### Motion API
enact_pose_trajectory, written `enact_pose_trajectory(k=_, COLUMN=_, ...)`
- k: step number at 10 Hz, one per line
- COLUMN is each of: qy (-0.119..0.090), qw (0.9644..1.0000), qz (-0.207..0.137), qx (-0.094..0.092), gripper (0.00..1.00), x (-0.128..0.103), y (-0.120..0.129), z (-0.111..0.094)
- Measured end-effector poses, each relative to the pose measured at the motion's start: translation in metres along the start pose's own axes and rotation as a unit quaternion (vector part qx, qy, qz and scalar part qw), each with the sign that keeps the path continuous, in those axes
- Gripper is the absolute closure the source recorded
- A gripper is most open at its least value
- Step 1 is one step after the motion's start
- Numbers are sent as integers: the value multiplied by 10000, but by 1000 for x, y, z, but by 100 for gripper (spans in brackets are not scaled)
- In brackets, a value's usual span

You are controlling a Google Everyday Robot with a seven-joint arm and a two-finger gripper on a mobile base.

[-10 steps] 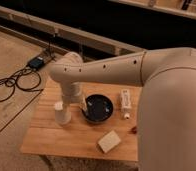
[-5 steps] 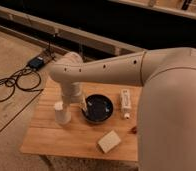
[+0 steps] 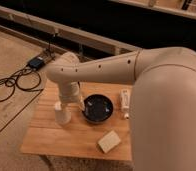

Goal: Place the eraser in the ceramic cup

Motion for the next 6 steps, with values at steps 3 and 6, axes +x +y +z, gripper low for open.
enact_pose_trajectory(k=3, qy=75, qw=9994, qz=-329, qx=-53, gripper=35, x=-14, y=27, z=20)
enact_pose_trajectory(k=6, qy=101, qw=9981, qz=-542, qx=-264, gripper=35, x=-34, y=44, z=39)
